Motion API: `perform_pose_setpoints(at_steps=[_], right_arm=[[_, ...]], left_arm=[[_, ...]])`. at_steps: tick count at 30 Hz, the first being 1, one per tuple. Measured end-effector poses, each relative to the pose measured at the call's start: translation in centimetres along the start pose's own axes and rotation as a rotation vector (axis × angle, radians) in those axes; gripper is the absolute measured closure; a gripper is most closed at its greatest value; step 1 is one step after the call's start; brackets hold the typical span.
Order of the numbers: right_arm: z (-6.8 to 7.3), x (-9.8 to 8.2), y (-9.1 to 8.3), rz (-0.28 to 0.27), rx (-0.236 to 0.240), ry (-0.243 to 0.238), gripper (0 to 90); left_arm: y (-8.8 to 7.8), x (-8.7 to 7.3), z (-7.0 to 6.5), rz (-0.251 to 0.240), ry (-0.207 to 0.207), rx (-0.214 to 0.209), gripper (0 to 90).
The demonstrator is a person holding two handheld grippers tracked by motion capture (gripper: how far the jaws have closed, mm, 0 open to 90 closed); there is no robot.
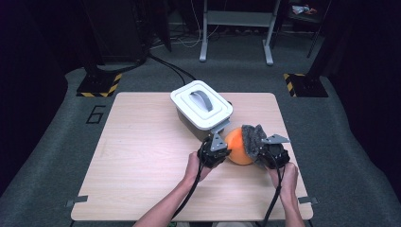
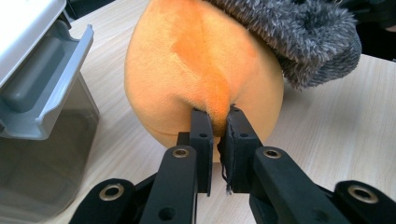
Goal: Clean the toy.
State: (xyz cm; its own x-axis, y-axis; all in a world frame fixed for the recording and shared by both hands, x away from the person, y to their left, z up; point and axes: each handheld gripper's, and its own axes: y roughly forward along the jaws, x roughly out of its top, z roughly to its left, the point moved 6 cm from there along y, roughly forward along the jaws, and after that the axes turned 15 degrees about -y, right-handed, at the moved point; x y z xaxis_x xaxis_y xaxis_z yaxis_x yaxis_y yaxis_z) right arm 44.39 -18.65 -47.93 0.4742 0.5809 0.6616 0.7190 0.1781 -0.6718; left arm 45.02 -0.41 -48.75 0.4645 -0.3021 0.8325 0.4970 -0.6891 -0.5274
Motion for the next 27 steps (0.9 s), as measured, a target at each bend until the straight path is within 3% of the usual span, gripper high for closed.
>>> perform_pose_setpoints(at_steps=[4,10,13,15,17,27], right_arm=[[0.0,0.6,-1.1,-0.052,0.0,0.002,72.6],[1.3,3.3,-3.3,-0.149,0.004,-0.07,72.5],[2.0,4.1,-3.0,-0.139,0.015,-0.107,72.4],[2.6,4.1,-2.1,-0.092,0.023,-0.119,72.5],[2.8,3.6,-0.8,-0.06,0.033,-0.113,72.6],[1.5,1.9,-0.2,-0.018,0.026,-0.066,72.7]], left_arm=[[0.0,0.0,0.1,0.001,-0.004,0.003,83.2],[0.1,-0.1,0.1,0.004,-0.005,0.0,83.2],[0.1,-0.1,0.1,0.005,-0.002,0.001,83.2],[0.1,-0.1,0.1,0.007,-0.004,0.001,83.2],[0.2,-0.2,0.2,0.012,-0.006,0.002,83.2],[0.2,-0.4,0.6,0.009,-0.027,0.001,83.1]])
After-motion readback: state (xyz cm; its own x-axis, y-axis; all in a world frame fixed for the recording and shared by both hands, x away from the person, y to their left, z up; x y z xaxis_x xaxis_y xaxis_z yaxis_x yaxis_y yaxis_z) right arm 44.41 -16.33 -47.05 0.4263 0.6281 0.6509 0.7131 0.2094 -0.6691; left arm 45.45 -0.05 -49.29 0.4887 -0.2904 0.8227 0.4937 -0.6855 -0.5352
